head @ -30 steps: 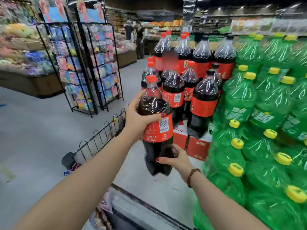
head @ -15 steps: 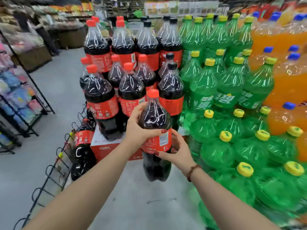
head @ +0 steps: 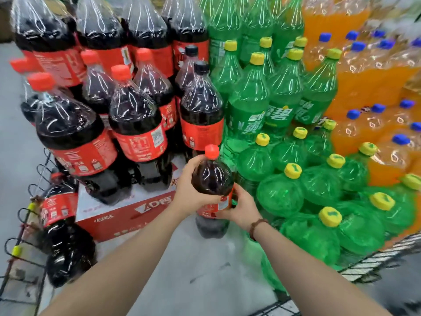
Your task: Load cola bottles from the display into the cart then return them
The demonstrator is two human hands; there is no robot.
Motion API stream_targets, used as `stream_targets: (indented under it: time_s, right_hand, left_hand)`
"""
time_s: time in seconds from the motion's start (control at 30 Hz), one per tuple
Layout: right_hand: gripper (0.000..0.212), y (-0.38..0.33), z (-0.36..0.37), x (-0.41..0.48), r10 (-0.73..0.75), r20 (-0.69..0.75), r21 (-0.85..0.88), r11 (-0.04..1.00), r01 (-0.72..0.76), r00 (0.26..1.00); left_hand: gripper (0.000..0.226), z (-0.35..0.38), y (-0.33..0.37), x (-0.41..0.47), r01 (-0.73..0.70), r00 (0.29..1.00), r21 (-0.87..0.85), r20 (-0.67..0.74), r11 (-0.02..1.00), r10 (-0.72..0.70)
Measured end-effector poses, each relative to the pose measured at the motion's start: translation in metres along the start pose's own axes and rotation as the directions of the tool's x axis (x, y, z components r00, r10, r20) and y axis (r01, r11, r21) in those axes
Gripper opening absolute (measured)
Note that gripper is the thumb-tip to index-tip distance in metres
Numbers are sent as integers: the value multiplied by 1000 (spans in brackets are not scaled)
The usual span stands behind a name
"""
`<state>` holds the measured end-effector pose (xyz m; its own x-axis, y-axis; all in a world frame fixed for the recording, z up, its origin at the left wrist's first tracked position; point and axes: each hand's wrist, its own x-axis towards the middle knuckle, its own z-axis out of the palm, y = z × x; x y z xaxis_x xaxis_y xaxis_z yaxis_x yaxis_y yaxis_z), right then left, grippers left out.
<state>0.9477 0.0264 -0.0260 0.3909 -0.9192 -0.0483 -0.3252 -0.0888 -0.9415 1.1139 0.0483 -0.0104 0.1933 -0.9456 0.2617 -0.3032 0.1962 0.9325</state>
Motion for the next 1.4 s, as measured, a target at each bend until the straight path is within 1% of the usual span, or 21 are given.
stream_targets:
  time_s: [0.1,0.2,0.3,0.37,0.4,0.5,0.57,0.6,0.67,0.73,0.8,0.83,0.87,0.9,0.97,1.0,1.03,1.1,1.2,1.27,1.4]
  right_hand:
    - [60,6,2,-1,24,-21,-35,999,-25,999]
    - [62,10,4,2,34,-25,-62,997,-36,999]
    - [72,11,3,3,68,-25,-98,993,-70,997]
    - [79,10,3,1,120,-21,-120,985,-122,993]
    - [77,7,1,1,158,-3,-116,981,-158,987]
    - [53,-7,-12,7,241,114,-153,963,-223,964]
    - [42,-22,-23,12,257,134,-182,956,-232,957]
    - [41,-31,-28,14,258,126,-161,958,-237,958]
    - [44,-57,-40,13,239,81,-91,969,-231,968]
    - [46,-85,-49,11,191,51,38,981,-193,980]
    - [44,-105,-54,8,125,102,126,983,-137,987]
    - [44,-109,-52,8,91,145,97,990,-105,985]
    - [43,-111,-48,7,59,176,34,997,-66,983]
    - [44,-110,-43,9,21,176,-45,999,-13,984]
    - [45,-108,-31,13,-72,102,-205,974,92,992]
    - [44,-109,-27,14,-104,65,-273,955,118,992]
    - [41,-109,-25,17,-129,35,-327,936,134,991]
    - [34,-109,-22,20,-167,10,-402,902,157,986]
    - [26,-109,-22,22,-198,3,-456,872,178,980]
    - [25,-108,-24,26,-182,-13,-442,883,158,983]
    - [27,-107,-30,34,-164,-65,-431,894,121,984]
  left_hand:
    - [102,3,-12,1,18,1000,12,17,1000,-18]
    - [100,2,-18,2,-3,1000,4,27,1000,3]
    - [102,0,-24,3,-24,999,21,48,1000,23]
    - [101,-2,-28,1,-14,998,28,69,1000,12]
    - [101,-4,-28,-1,-2,997,16,80,1000,1]
    - [102,-8,-25,-6,52,992,3,113,999,-52]
    - [109,-7,-27,-8,43,989,22,143,999,-46]
    - [114,-6,-32,-9,37,987,21,157,999,-40]
    - [120,-3,-42,-14,63,984,18,165,998,-65]
    - [120,-2,-57,-26,126,982,11,143,992,-126]
    - [126,0,-75,-40,209,972,16,103,978,-210]
    - [128,2,-78,-47,261,962,24,77,965,-262]
    - [129,5,-82,-53,309,949,13,55,951,-309]
    - [130,9,-83,-59,348,937,-18,43,937,-347]
    - [131,20,-83,-69,412,911,-72,17,908,-412]
    - [131,26,-82,-73,427,904,-100,5,899,-428]
    - [128,33,-82,-75,428,902,-136,-7,894,-433]
    - [116,45,-80,-75,414,902,-218,-34,883,-431]
    - [106,52,-73,-71,415,893,-311,-40,855,-448]
    - [104,53,-72,-66,410,895,-324,-34,852,-444]
    - [102,60,-71,-52,450,875,-330,-24,830,-484]
